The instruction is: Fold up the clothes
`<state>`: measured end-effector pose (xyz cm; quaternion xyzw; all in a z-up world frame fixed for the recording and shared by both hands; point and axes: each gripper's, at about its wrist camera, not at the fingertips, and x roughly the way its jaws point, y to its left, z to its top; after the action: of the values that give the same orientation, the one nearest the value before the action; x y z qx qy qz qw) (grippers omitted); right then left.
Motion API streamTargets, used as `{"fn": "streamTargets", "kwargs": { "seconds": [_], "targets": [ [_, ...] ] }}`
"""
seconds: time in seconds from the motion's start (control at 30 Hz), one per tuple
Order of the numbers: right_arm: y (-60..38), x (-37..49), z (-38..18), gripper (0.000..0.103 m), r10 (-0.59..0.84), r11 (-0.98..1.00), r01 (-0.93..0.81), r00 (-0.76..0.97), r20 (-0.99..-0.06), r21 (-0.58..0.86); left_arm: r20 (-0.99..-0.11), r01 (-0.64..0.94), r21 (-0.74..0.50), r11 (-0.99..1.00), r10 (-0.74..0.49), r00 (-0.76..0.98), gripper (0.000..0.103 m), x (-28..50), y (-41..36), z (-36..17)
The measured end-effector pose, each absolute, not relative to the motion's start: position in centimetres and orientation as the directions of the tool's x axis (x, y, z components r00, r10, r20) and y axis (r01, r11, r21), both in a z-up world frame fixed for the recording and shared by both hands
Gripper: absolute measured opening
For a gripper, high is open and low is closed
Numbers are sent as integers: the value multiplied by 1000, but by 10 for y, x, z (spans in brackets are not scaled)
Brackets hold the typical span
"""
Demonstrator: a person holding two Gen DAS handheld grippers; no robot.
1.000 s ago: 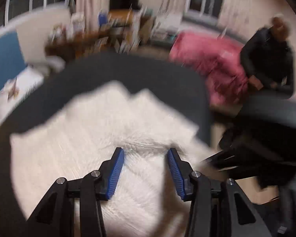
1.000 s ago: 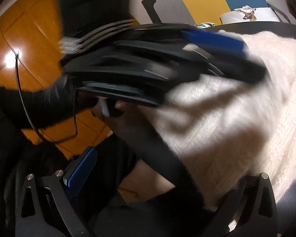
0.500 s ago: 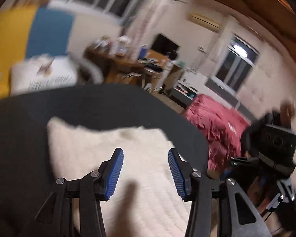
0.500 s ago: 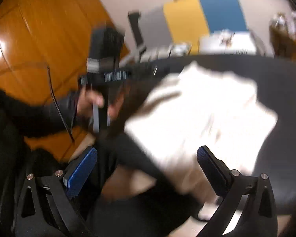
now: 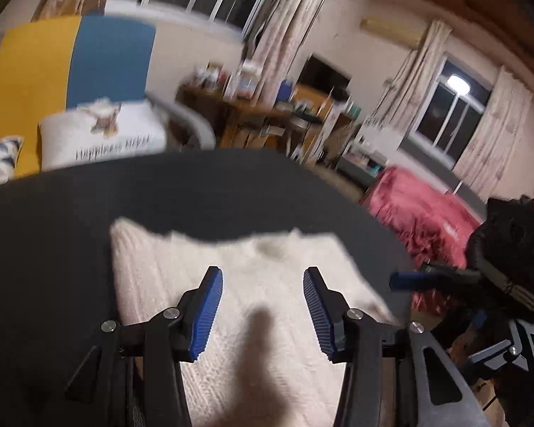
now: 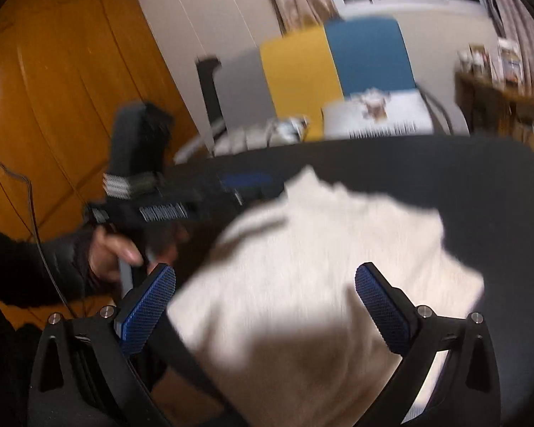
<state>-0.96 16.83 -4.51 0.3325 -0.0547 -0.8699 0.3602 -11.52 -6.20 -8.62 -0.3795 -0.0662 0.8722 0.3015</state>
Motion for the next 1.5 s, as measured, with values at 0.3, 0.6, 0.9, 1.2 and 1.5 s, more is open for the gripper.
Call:
{"fn": "streamTargets", "kwargs": {
  "seconds": [0.3, 0.6, 0.9, 1.2, 1.5],
  "targets": [
    [161, -12, -100, 103, -550, -788, 570, -483, -681, 233, -603, -522, -289, -803, 576, -552, 48, -117, -58, -75],
    [142, -63, -64, 103, -583, -779, 560, -481, -655, 282, -690, -471, -304, -828, 532, -491, 50, -172, -45, -96],
    [157, -73, -74, 103, -592, -783, 532, -475, -651, 324, -662, -467, -284, -837, 524, -536, 49, -188, -66, -77],
    [118, -122, -92, 103, -572, -712, 643, -299, -764, 282, -770, -409, -291, -865, 465, -437, 49, -220, -60, -120],
    [133, -119, -102, 103, -624, -707, 637, -358, -694, 307, -692, -495, -248, -833, 510, -511, 49, -207, -49, -74]
  ]
}}
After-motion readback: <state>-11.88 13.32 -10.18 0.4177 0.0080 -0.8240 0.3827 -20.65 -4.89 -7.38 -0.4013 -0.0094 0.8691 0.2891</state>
